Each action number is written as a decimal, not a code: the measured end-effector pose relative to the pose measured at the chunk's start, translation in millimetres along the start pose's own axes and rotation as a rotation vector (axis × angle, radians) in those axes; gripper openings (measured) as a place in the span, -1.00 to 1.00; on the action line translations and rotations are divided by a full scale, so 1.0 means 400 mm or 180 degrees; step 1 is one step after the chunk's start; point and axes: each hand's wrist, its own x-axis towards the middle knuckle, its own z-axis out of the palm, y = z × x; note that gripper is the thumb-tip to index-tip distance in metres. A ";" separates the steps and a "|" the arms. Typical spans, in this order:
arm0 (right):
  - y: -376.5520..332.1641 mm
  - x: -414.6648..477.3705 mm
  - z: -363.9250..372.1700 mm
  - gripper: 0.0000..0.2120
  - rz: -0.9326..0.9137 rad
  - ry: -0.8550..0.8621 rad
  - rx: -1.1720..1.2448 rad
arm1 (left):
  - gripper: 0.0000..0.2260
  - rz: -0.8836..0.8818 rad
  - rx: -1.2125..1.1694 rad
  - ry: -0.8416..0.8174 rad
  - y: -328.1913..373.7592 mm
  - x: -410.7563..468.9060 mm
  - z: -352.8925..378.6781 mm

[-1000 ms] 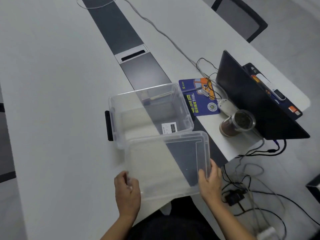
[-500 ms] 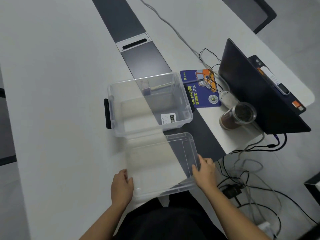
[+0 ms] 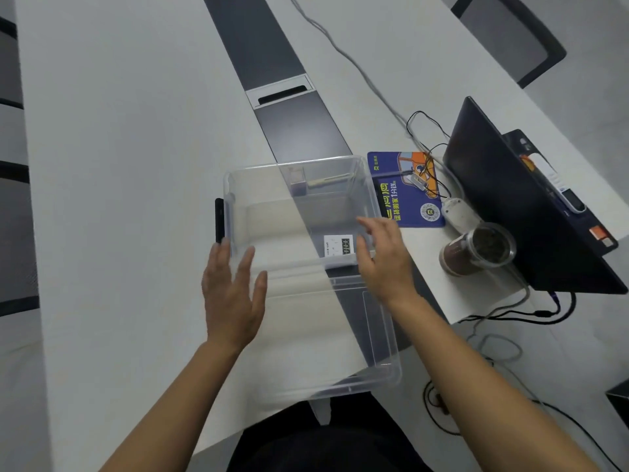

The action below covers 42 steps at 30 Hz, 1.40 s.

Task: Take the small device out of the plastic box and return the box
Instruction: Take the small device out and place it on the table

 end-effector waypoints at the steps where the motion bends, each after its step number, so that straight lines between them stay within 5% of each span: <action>1: -0.004 0.039 0.011 -0.67 -0.0026 -0.0366 -0.0094 | -0.56 0.0083 0.0110 -0.0222 -0.002 0.009 0.009; 4: -0.002 0.135 0.052 -0.60 0.0282 -0.1685 -0.0565 | -0.51 0.0046 0.0171 -0.0716 -0.008 0.006 0.035; 7: 0.015 0.194 0.092 -0.56 0.0626 -0.2328 -0.0749 | -0.53 0.0096 0.0115 -0.0665 -0.019 0.001 0.050; 15: 0.071 0.235 0.180 -0.50 0.0644 -0.2979 -0.1537 | -0.59 -0.0070 0.0000 -0.0504 -0.006 0.005 0.051; 24: 0.048 0.255 0.183 -0.56 0.0427 -0.2952 -0.1766 | -0.60 -0.0152 0.0011 -0.0468 -0.008 0.007 0.055; 28: 0.004 0.238 0.112 -0.57 0.0553 -0.2423 -0.0866 | -0.59 -0.0167 -0.0147 -0.0569 -0.014 0.008 0.054; 35: -0.091 0.090 0.004 -0.64 0.1653 -0.1017 0.1561 | -0.56 -0.0652 -0.0784 -0.1234 0.012 0.029 -0.007; 39: -0.150 -0.020 -0.014 -0.76 0.2363 -0.0841 0.2956 | -0.60 -0.1207 -0.1504 -0.0934 0.077 0.052 -0.120; 42: -0.190 -0.087 -0.011 -0.79 0.2362 -0.0701 0.3412 | -0.72 -0.1888 -0.2469 -0.0902 0.125 0.051 -0.202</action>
